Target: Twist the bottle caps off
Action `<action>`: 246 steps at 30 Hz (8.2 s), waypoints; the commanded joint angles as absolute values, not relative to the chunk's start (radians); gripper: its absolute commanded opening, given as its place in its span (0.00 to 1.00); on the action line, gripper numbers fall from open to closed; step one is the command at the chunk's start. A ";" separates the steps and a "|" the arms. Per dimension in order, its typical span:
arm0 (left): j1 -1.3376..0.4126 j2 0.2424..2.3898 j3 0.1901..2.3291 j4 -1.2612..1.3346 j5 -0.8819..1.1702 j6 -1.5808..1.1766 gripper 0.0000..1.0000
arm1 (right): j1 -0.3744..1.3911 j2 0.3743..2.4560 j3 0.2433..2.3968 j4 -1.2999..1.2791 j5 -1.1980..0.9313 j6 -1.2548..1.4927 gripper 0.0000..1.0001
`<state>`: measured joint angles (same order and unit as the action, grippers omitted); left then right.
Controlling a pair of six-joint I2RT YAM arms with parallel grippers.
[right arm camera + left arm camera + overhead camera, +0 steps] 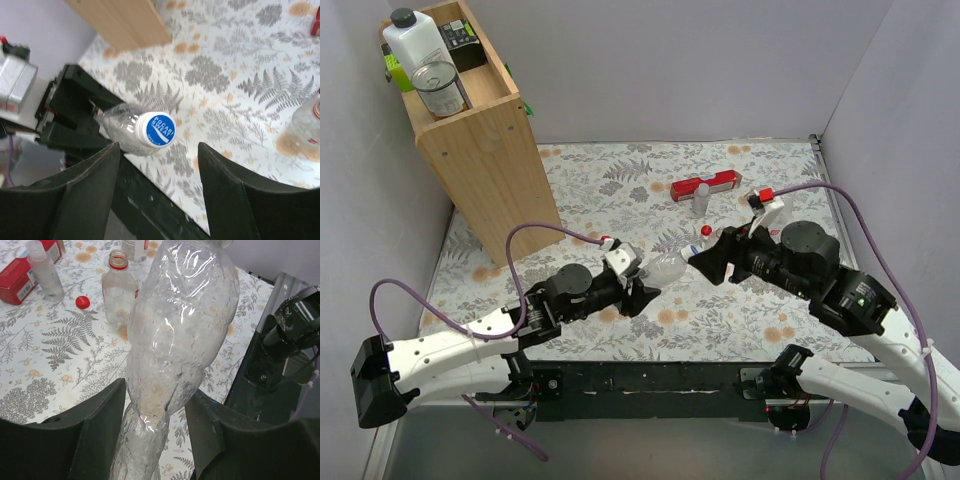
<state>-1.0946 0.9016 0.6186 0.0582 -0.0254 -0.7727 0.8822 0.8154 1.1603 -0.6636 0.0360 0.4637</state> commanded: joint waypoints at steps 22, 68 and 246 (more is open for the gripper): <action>-1.091 0.828 0.597 0.106 -0.201 -0.799 0.00 | 0.882 0.871 0.937 -0.022 0.051 0.684 0.51; -0.802 0.960 0.591 0.437 0.969 -1.006 0.12 | 0.879 0.897 0.968 0.092 -0.570 0.246 0.01; -0.762 1.048 0.680 0.072 0.267 -0.894 0.06 | 0.759 1.141 1.058 0.130 -0.281 0.512 0.59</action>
